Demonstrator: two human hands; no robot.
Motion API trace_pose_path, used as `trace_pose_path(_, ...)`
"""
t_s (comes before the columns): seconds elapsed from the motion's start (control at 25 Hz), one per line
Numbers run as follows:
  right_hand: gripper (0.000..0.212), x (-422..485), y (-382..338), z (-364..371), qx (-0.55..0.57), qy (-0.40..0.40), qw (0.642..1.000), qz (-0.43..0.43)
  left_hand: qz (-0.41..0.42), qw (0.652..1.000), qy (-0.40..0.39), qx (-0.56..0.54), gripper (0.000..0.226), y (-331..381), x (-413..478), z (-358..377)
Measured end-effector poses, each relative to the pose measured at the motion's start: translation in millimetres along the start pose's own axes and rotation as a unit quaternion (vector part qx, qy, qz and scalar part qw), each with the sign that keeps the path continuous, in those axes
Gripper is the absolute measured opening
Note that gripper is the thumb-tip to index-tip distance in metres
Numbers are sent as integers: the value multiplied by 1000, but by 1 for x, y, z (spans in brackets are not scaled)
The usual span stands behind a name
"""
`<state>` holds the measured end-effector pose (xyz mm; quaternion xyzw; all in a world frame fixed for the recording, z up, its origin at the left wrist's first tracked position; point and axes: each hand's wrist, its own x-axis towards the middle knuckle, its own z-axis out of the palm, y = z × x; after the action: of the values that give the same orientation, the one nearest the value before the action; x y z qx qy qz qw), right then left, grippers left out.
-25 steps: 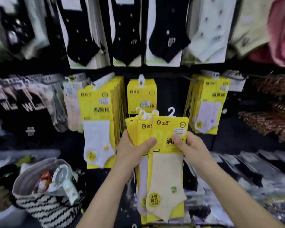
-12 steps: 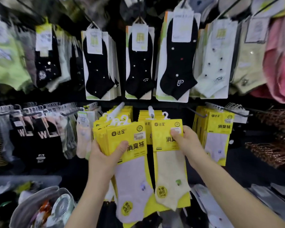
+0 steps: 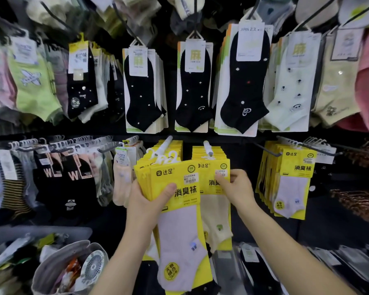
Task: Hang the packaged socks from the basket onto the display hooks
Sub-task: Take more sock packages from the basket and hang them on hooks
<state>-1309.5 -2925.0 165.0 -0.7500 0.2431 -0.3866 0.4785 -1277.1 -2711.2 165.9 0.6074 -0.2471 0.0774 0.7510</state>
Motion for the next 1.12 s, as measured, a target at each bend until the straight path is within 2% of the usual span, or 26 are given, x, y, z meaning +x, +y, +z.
trace_pose_path(0.08, 46, -12, -7, -9, 89, 61, 994, -10, -6, 1000, -8, -12, 57, -2, 2, 6)
trace_pose_path(0.12, 47, -20, -15, -11, 141, 38, 989, -23, -14, 1000, -14, -13, 62, -3, 3, 11)
trace_pose_path(0.2, 48, -36, -31, -12, 180, -78, 979, -57, -23, 999, -28, -12, 67, -4, 2, 23)
trace_pose_path(0.28, 33, -45, -42, -14, 173, -130, 973, -86, -26, 998, -45, -18, 70, -5, 0, 33)
trace_pose_path(0.36, 16, -46, -42, -19, 195, -125, 969, -87, -30, 997, -65, -35, 69, -6, -3, 39)
trace_pose_path(0.44, 9, -45, -35, -26, 221, -126, 965, -64, -36, 996, -65, -44, 61, -10, -4, 40)
trace_pose_path(0.56, 11, -37, -23, -30, 221, -115, 968, -20, -37, 998, -36, -23, 36, -17, -2, 32)
trace_pose_path(0.68, 13, -22, -11, -32, 204, -60, 977, 18, -7, 1000, -15, 5, 40, -12, 3, 16)
trace_pose_path(0.76, 11, -11, -10, -27, 158, -40, 987, 5, 15, 1000, -6, 13, 29, -5, 6, 6)
trace_pose_path(0.96, 9, 2, -17, 0, 68, -16, 997, -46, 7, 999, -17, 28, 60, 8, 4, -6)
trace_pose_path(1.08, 12, 3, -14, 12, 56, -1, 998, -31, 25, 998, -25, 43, 62, 5, 3, -4)
trace_pose_path(1.12, 13, 3, -14, 13, 51, 1, 998, -21, 28, 998, -27, 45, 56, 3, 2, -2)
